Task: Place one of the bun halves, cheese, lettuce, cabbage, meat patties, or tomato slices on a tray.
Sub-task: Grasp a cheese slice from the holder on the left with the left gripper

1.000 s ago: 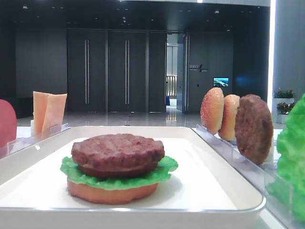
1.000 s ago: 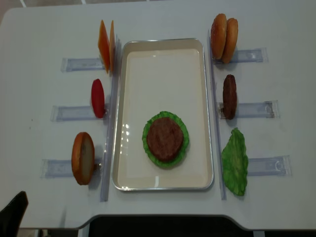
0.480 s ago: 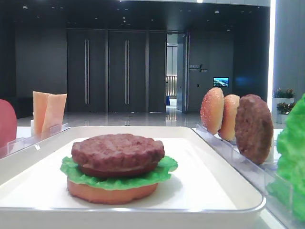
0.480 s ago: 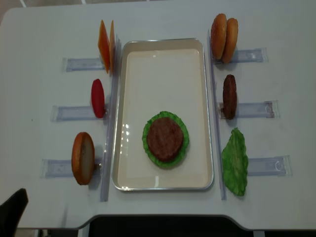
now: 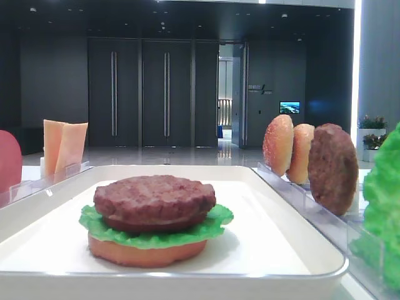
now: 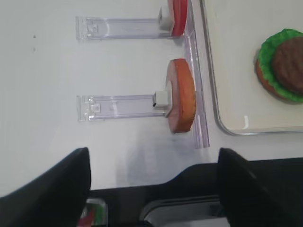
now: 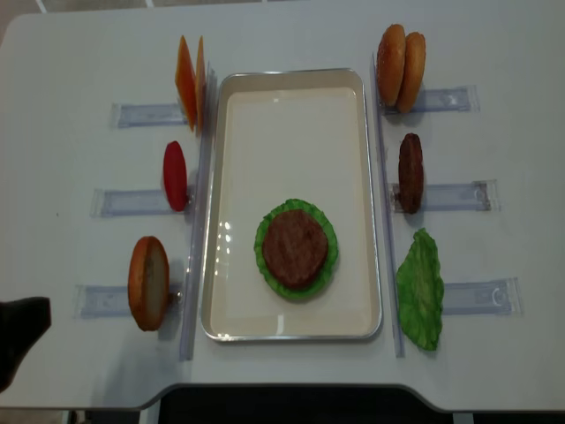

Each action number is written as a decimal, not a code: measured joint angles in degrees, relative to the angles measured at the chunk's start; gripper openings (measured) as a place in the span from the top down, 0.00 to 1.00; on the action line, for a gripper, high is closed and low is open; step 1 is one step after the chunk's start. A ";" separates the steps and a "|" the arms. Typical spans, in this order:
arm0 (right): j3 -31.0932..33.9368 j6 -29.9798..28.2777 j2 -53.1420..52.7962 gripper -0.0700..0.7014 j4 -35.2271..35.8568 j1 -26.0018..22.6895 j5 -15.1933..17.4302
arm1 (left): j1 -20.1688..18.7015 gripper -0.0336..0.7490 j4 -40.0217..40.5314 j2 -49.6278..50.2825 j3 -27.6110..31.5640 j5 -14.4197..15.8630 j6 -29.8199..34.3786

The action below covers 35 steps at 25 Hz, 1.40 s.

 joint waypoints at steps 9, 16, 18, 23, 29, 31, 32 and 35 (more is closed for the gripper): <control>0.00 0.00 0.00 0.36 0.00 0.00 0.00 | 0.00 0.14 0.00 22.55 -12.99 0.83 -1.72; 0.00 0.00 0.00 0.36 0.00 0.00 0.00 | 0.00 0.14 0.83 37.13 -24.83 0.83 -2.16; 0.00 0.00 0.00 0.36 0.00 0.00 0.00 | 0.00 0.14 1.38 40.72 -27.84 0.83 -2.57; 0.00 0.00 0.00 0.36 0.00 0.00 0.00 | 0.00 0.14 5.23 49.17 -35.33 0.77 -3.22; 0.00 0.00 0.00 0.36 0.00 0.00 0.00 | 0.00 0.14 6.94 57.75 -42.60 0.77 -3.51; 0.00 0.00 0.00 0.36 0.00 0.00 0.00 | 0.00 0.14 6.33 60.81 -45.27 0.77 -3.64; 0.00 0.00 0.00 0.36 0.00 0.00 0.00 | 0.00 0.14 5.71 62.05 -46.81 0.77 -3.69; 0.00 0.00 0.00 0.36 0.00 0.00 0.00 | 0.00 0.14 5.71 66.62 -51.80 0.77 -4.42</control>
